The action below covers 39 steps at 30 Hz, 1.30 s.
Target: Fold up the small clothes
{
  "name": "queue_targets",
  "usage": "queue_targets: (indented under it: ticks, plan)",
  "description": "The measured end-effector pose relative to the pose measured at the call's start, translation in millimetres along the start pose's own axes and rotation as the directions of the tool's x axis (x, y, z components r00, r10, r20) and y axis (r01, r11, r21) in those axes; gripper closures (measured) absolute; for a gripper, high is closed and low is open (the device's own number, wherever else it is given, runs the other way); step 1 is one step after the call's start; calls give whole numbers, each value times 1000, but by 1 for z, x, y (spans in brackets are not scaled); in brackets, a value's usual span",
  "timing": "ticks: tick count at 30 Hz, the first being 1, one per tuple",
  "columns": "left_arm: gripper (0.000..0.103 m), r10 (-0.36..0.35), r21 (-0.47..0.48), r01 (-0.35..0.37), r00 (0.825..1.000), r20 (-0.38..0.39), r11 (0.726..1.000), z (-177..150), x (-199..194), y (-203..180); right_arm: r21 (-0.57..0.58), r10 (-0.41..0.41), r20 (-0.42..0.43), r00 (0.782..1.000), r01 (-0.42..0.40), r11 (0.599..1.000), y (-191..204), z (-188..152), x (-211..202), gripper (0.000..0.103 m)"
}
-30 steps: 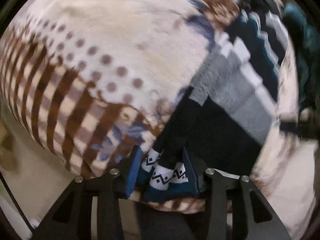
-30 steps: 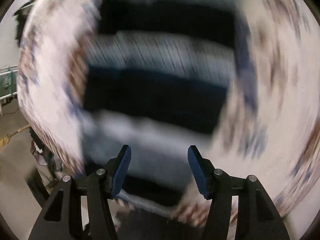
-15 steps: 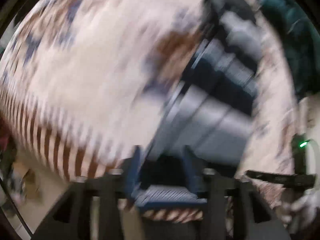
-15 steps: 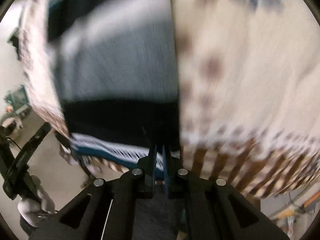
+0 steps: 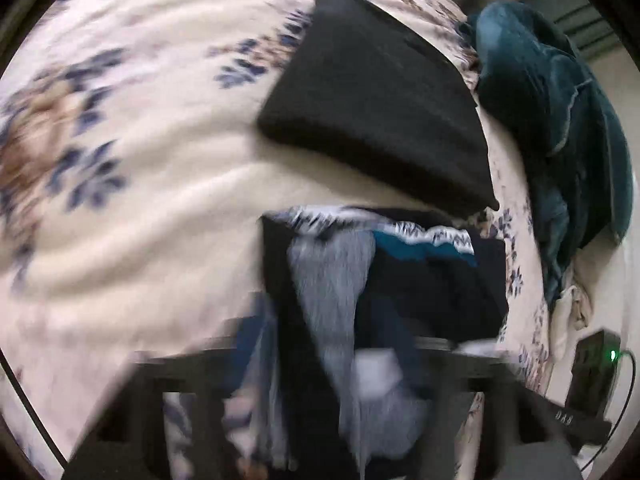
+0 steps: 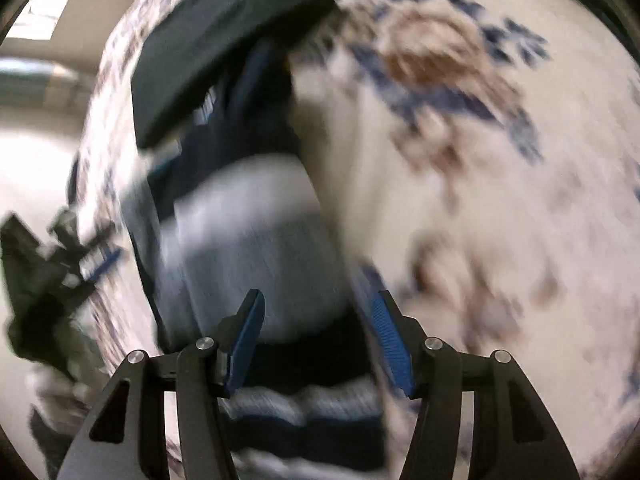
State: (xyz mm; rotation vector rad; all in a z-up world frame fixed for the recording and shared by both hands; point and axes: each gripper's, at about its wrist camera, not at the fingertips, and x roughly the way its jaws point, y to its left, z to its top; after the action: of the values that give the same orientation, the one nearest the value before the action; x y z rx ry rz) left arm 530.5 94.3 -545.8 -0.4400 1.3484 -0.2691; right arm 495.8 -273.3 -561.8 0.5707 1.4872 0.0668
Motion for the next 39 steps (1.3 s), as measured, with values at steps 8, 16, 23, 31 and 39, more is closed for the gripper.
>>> queue_targets:
  ticks: [8, 16, 23, 31, 39]
  plan:
    - [98, -51, 39, 51, 999, 2, 998, 22, 18, 35, 7, -113, 175, 978, 113, 994, 30, 29, 41, 80]
    - [65, -166, -85, 167, 986, 12, 982, -16, -14, 56, -7, -94, 105, 990, 96, 995, 44, 18, 34, 63]
    - [61, 30, 84, -22, 995, -99, 996, -78, 11, 33, 110, -14, 6, 1000, 13, 994, 5, -24, 39, 50]
    - [59, -72, 49, 75, 996, -47, 996, -43, -8, 36, 170, -35, 191, 981, 2, 985, -1, 18, 11, 49]
    - [88, -34, 35, 33, 999, 29, 999, 19, 26, 37, 47, -92, 138, 986, 86, 995, 36, 116, 64, 99]
